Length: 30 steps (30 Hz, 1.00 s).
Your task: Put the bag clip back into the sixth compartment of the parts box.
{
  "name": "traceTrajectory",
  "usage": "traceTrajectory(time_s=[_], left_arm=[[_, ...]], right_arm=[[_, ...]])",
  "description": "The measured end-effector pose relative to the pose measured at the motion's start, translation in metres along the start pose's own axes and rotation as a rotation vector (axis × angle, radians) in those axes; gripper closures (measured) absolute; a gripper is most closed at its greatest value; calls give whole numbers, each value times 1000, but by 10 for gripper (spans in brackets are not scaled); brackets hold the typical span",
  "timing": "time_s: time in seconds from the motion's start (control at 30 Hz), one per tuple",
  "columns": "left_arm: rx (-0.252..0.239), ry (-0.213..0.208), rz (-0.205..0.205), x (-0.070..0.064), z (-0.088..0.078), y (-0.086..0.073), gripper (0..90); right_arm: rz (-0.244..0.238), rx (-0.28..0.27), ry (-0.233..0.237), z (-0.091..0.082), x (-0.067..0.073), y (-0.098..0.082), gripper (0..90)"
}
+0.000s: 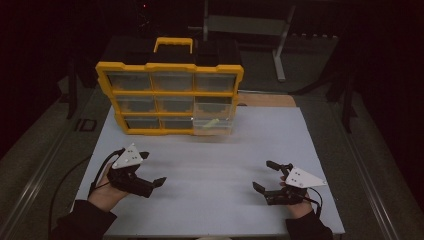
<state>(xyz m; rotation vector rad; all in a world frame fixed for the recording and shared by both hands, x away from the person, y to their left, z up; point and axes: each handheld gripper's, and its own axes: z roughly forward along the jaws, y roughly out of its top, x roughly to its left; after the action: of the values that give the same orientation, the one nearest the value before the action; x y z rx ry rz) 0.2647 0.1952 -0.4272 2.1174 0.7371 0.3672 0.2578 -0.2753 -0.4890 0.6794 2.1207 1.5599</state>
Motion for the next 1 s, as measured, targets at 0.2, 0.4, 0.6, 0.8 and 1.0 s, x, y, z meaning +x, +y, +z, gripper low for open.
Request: traceTrajectory(time_s=[0.2, 0.4, 0.6, 0.8, 1.0], left_arm=[[-14, 28, -30, -4, 5, -21, 27], [-15, 78, -70, -4, 8, -39, 28], [-20, 88, -111, -5, 14, -53, 28], [-61, 152, -159, 0, 13, -63, 27], [-64, 231, -205, 3, 16, -73, 27]], right_arm=[[-2, 5, 1, 1, 0, 0, 134], [-1, 9, 2, 1, 0, -1, 134], [-2, 8, 2, 1, 0, -1, 134], [2, 10, 2, 1, 0, -1, 134], [0, 10, 2, 1, 0, -1, 134]])
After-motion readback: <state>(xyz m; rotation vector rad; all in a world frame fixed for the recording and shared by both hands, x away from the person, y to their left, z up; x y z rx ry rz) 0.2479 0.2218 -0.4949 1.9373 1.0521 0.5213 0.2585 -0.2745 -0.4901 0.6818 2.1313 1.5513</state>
